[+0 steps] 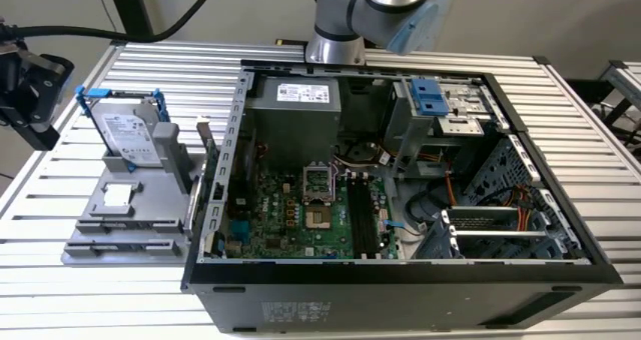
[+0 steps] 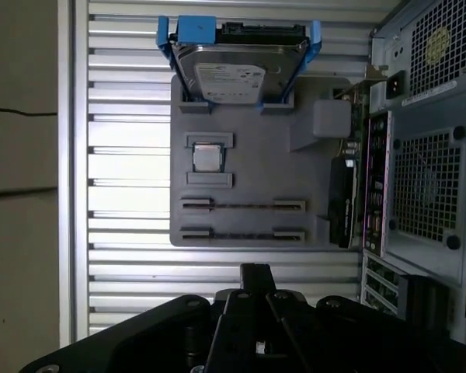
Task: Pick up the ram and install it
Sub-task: 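Pick up the ram and move it above insertion slot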
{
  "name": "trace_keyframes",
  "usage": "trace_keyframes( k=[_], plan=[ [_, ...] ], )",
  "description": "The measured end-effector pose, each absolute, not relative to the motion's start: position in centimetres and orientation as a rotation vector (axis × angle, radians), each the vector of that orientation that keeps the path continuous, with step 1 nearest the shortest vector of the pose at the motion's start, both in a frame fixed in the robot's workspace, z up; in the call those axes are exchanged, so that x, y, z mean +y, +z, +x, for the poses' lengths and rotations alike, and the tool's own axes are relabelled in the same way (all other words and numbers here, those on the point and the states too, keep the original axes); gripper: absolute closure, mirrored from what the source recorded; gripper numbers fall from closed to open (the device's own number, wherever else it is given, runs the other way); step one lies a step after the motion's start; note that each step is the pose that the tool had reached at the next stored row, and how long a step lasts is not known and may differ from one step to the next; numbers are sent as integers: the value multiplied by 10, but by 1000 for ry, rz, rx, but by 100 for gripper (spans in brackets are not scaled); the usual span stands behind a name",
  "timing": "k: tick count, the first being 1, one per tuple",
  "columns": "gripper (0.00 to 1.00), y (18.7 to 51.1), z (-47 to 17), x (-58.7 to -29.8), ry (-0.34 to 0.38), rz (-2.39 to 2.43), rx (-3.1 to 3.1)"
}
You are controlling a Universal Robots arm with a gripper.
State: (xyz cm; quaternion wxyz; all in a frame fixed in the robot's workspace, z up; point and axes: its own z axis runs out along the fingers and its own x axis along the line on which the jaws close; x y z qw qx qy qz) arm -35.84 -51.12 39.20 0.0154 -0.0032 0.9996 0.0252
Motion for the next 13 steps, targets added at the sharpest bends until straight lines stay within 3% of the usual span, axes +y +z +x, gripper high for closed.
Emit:
trace_keyframes(
  k=[13],
  plan=[
    [100,392,-358,-511,89,-10,3112]
  ],
)
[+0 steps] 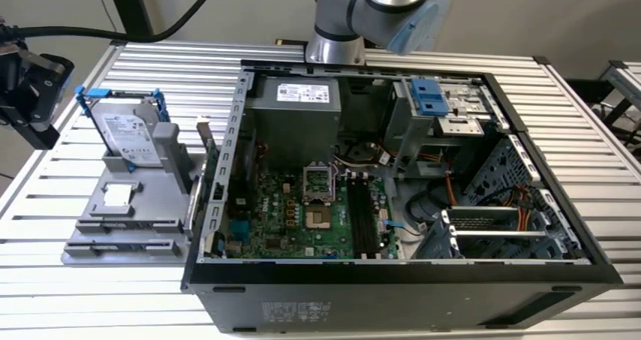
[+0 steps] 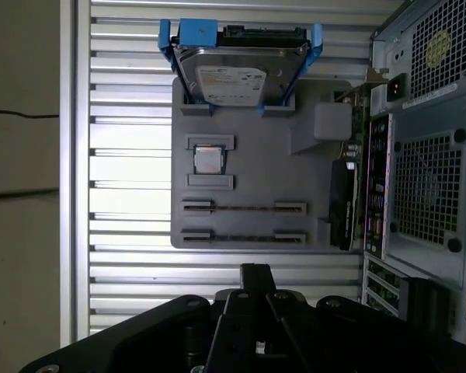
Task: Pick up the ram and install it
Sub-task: 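Pick up the ram and move it above insertion slot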
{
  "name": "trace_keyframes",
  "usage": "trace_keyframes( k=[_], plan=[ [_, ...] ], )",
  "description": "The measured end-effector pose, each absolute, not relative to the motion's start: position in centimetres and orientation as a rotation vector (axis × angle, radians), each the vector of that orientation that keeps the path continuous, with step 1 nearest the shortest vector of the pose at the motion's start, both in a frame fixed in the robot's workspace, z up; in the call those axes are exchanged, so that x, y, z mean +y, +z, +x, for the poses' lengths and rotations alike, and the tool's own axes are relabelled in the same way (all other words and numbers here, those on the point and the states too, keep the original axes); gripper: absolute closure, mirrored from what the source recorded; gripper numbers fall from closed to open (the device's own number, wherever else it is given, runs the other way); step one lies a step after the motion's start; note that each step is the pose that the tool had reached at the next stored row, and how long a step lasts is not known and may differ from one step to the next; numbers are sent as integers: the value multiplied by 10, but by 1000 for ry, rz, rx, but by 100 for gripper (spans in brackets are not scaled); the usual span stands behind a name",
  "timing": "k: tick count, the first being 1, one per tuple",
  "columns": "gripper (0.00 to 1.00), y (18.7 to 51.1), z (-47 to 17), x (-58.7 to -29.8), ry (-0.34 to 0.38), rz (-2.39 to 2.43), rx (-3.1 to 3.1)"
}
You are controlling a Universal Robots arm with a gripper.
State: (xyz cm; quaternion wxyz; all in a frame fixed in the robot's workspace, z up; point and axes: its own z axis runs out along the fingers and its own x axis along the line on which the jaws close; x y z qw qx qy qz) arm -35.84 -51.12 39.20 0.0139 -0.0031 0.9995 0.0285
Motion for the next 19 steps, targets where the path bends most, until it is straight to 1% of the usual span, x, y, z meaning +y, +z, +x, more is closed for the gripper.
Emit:
trace_keyframes(
  k=[9,19],
  plan=[
    [100,392,-358,-511,90,-23,3113],
    [100,392,-358,-511,91,-238,3108]
  ],
)
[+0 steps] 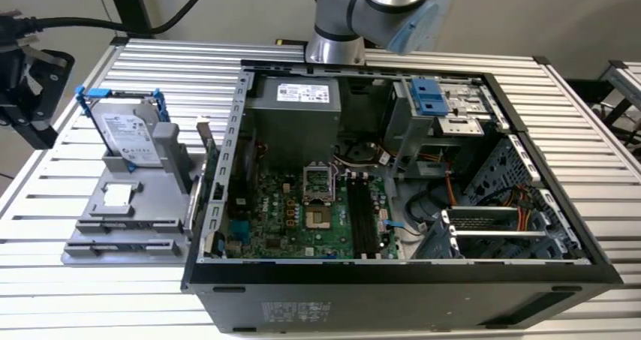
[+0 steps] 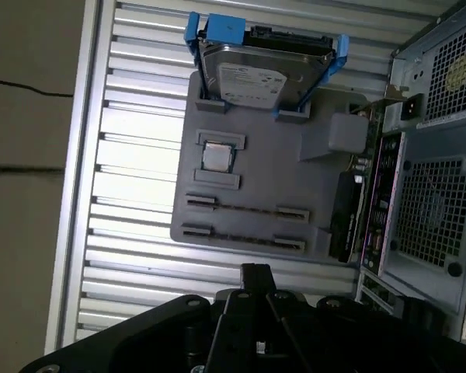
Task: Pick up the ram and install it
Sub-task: 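Pick up the ram and move it above insertion slot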
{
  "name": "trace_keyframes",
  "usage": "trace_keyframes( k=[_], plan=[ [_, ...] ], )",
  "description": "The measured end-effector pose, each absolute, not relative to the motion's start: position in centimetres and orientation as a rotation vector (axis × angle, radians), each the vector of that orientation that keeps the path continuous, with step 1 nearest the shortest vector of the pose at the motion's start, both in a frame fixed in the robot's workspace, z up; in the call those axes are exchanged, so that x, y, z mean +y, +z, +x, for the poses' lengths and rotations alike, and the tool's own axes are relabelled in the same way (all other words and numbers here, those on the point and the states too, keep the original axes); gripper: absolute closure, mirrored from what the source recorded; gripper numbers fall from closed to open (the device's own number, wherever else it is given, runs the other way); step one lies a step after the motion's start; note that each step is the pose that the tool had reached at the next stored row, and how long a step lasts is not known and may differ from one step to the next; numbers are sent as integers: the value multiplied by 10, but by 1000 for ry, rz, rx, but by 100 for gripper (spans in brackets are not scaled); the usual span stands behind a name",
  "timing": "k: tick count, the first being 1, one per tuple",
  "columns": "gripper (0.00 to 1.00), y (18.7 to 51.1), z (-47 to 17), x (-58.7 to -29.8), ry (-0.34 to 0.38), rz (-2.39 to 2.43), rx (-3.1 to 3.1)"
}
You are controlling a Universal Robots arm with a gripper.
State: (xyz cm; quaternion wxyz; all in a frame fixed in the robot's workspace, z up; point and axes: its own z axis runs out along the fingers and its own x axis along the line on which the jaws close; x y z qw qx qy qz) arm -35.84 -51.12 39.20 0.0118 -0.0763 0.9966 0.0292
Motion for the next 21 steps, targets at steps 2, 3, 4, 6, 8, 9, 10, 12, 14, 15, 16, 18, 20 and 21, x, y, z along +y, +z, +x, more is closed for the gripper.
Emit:
trace_keyframes(
  k=[2,3,4,6,8,9,10,12,14,15,16,18,20,21],
  plan=[
    [100,392,-358,-511,92,-295,3104],
    [100,392,-358,-511,92,-323,3101],
    [100,392,-358,-511,93,-351,3099],
    [100,392,-358,-511,93,-409,3093],
    [100,392,-358,-511,94,-463,3086],
    [100,392,-358,-511,94,-494,3082],
    [100,392,-358,-511,94,-520,3078],
    [100,392,-358,-511,94,-578,3069],
    [100,392,-358,-511,95,-633,3060],
    [100,392,-358,-511,95,-660,3054],
    [100,392,-358,-511,95,-688,3049],
    [100,392,-358,-511,95,-742,3037],
    [100,392,-358,-511,96,-800,3024],
    [100,392,-358,-511,96,-827,3017]
  ],
)
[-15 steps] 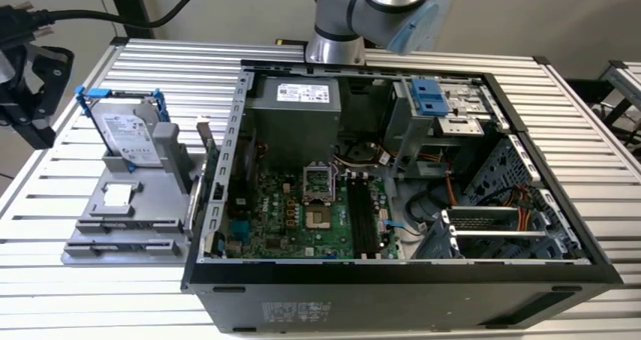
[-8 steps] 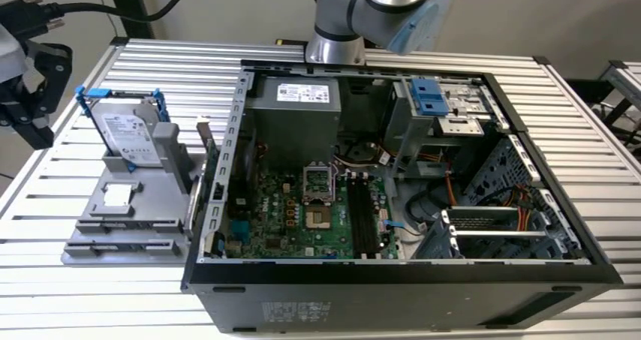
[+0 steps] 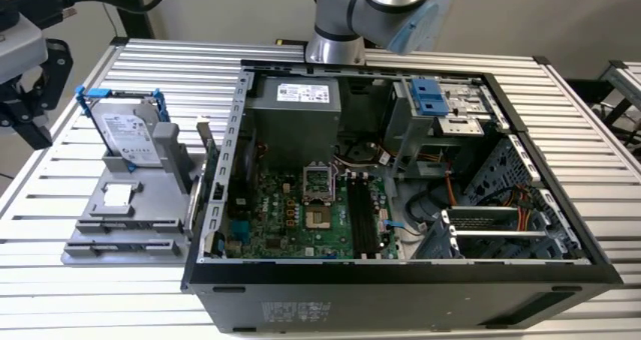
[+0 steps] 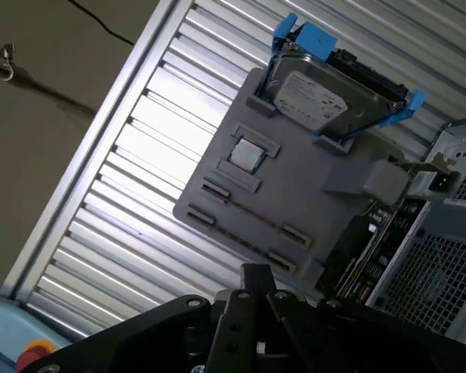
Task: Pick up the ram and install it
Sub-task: 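Pick up the ram and move it above insertion slot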
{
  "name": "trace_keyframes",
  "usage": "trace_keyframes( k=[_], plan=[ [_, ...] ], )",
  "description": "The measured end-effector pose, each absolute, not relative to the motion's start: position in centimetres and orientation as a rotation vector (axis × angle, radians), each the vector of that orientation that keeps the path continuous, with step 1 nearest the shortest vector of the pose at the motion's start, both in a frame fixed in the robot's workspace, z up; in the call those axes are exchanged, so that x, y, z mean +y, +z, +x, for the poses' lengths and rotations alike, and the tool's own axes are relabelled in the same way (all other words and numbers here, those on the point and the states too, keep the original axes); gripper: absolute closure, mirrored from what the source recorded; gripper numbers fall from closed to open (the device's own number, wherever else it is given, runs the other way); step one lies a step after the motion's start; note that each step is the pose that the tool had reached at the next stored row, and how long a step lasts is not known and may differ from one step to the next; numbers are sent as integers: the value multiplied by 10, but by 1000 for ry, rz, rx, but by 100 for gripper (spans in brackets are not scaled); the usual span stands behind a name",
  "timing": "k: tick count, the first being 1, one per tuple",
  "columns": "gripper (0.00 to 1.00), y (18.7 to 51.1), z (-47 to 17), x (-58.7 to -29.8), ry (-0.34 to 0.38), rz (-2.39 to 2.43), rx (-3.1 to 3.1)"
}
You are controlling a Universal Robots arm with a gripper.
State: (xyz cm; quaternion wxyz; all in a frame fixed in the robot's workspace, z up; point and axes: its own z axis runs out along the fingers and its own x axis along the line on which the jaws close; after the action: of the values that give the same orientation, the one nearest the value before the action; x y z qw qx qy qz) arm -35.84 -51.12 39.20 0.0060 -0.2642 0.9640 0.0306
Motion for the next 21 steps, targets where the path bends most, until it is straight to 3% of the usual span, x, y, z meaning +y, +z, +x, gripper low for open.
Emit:
trace_keyframes(
  k=[21],
  plan=[
    [100,393,-358,-511,93,-1352,2830]
  ],
)
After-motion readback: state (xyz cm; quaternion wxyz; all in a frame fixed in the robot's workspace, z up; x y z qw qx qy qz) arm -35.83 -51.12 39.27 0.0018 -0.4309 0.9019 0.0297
